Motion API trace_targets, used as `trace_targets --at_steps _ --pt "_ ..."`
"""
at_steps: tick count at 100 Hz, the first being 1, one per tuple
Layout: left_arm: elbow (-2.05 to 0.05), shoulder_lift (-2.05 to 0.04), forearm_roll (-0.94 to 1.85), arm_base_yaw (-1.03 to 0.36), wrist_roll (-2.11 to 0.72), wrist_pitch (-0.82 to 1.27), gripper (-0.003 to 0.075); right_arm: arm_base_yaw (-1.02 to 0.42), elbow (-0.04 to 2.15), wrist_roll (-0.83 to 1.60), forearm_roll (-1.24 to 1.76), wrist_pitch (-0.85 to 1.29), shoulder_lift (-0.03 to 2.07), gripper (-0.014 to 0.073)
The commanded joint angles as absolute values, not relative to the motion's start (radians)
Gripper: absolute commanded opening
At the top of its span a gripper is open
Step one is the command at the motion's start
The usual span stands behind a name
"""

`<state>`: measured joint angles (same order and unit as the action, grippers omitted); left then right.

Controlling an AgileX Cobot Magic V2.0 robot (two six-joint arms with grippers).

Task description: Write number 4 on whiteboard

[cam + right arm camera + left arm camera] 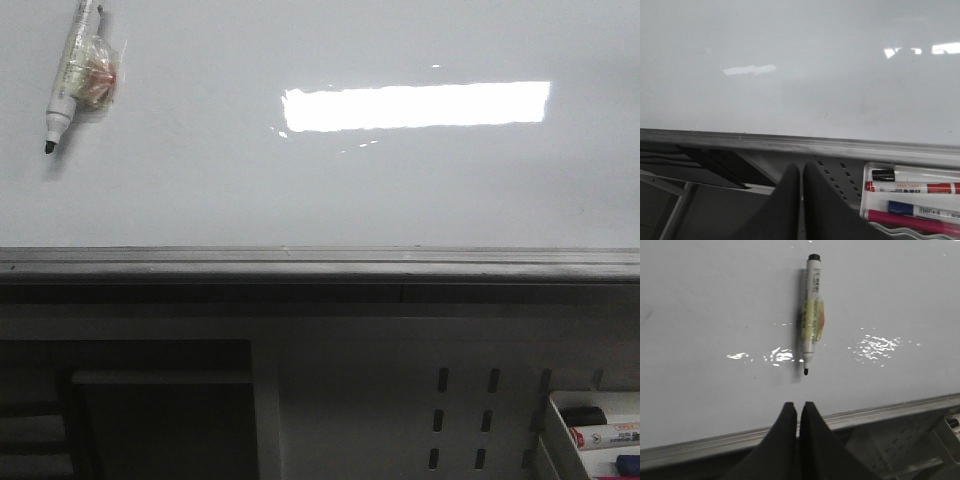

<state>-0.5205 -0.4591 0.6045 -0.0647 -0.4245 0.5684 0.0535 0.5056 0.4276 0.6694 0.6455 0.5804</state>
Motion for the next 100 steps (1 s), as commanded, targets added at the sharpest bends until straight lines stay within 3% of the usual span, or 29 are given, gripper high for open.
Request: trace_targets --at_steps 1,12,19,27,53,100 --pt "-0.565 -0.516 0.763 -0.078 -0.551 0.519 0.0029 0.055 0.570 0.460 0.690 0.614 0.611 0.0115" --pt "-0.565 -0.583 0.905 -0.094 -0.685 0.486 0.0196 0.055 0.587 0.460 0.700 0.611 0.618 0.0405" --pt "-0.565 -0.621 0.973 -0.095 -0.727 0.459 0.0332 0.055 0.588 0.460 0.706 0.610 0.618 0.0485" --pt "-0.565 -0.674 1.061 -0.095 -0.798 0.431 0.0438 0.055 0.588 0.460 0.707 0.610 0.618 0.0489" --pt "-0.629 -0.878 1.344 -0.095 -1.126 0.450 0.0406 0.055 0.588 0.460 0.711 0.610 0.618 0.0489" --pt "-0.799 -1.178 1.354 -0.095 -1.227 0.534 0.0398 0.055 0.588 0.460 0.711 0.618 0.618 0.0489"
